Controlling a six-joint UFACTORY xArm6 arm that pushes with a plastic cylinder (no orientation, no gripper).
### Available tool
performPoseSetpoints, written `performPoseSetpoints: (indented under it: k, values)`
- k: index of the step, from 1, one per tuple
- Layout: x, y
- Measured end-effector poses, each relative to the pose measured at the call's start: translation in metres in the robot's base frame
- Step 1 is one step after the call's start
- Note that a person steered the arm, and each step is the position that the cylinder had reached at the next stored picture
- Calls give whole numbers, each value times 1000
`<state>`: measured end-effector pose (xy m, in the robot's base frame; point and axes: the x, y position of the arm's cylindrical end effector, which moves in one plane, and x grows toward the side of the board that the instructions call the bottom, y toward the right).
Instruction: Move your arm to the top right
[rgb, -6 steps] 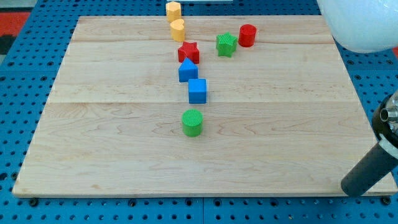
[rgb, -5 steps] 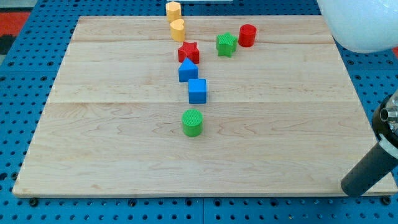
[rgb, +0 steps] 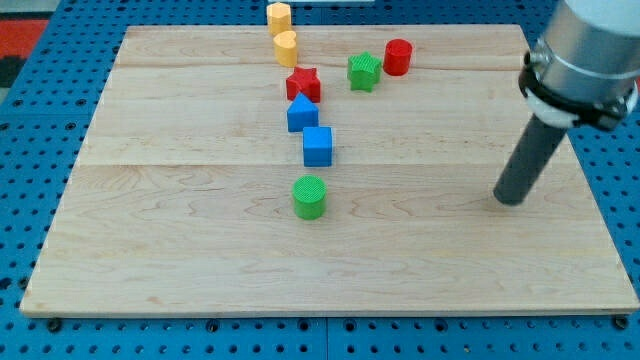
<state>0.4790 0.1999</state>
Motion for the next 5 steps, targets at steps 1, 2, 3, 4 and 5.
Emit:
performPoseSetpoints:
  k: [1, 2, 3, 4, 5]
  values:
    - [-37, 12]
    - [-103, 25]
    - [-172, 28]
    - [-240, 46]
    - [-287, 58]
